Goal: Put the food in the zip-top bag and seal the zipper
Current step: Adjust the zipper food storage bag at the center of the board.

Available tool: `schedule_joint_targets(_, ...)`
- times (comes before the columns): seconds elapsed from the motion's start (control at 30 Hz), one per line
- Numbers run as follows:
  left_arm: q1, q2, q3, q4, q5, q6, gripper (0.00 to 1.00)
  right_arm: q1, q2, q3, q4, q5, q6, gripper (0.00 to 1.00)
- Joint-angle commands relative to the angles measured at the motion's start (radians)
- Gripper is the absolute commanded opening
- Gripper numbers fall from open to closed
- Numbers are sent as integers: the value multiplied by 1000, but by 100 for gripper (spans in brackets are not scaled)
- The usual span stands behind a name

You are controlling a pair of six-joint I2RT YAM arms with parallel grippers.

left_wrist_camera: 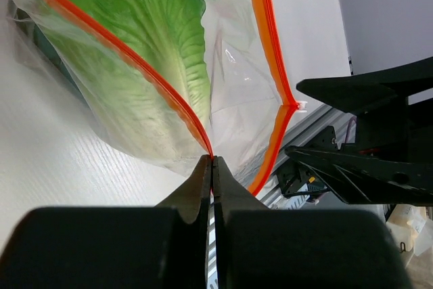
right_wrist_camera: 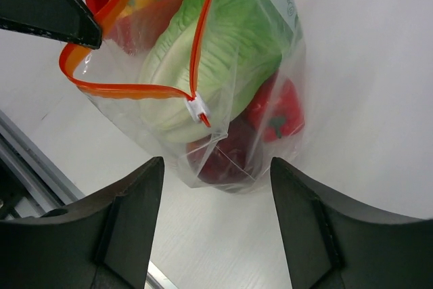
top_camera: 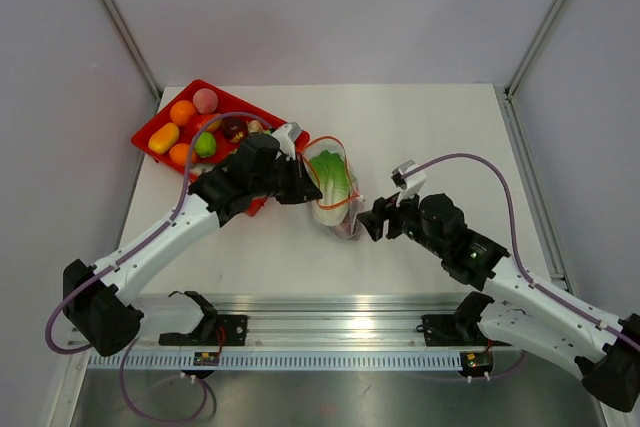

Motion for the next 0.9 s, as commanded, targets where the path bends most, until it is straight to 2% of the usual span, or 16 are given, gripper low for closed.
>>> schedule_joint_targets(0.0,4,-38,-4,27,-20,-6,0,-1,35,-6,146,-34,-55,71)
schedule_joint_targets(0.17,4,-35,-11,33,-12,-9,0,-1,118,-6,233,-57,-60,63)
schedule_joint_targets(0.3,4,-39,-19,38,-9,-14,0,0,171,0,324,-65,-65,50)
schedule_joint_targets(0.4,4,-45,-19,31,-10,-9,0,0,211,18,344,-65,-69,38)
schedule_joint_targets(0.43,4,-47,-14,25,-18,-8,0,-1,219,24,349,-71,-71,27)
schedule_joint_targets(0.57,4,-55,-7,13,-27,0,0,-1,242,38,339,-77,-77,3)
schedule_joint_targets(0.67,4,-61,16,-4,-35,38,2,0,228,34,339,-77,-94,0)
schedule_joint_targets(0.7,4,-65,27,-13,-41,81,12,0,222,34,336,-77,-103,0)
schedule_joint_targets(0.73,4,-70,42,-39,-47,108,43,-1,216,38,329,-77,-115,0)
schedule_joint_targets(0.77,4,-75,58,-57,-55,144,61,-1,205,44,320,-106,-127,0)
schedule_joint_targets(0.8,4,-79,105,-80,-70,221,74,-1,199,54,286,-125,-158,0)
schedule_joint_targets(0.87,4,-79,154,-136,-86,312,90,-1,189,95,211,-157,-205,0)
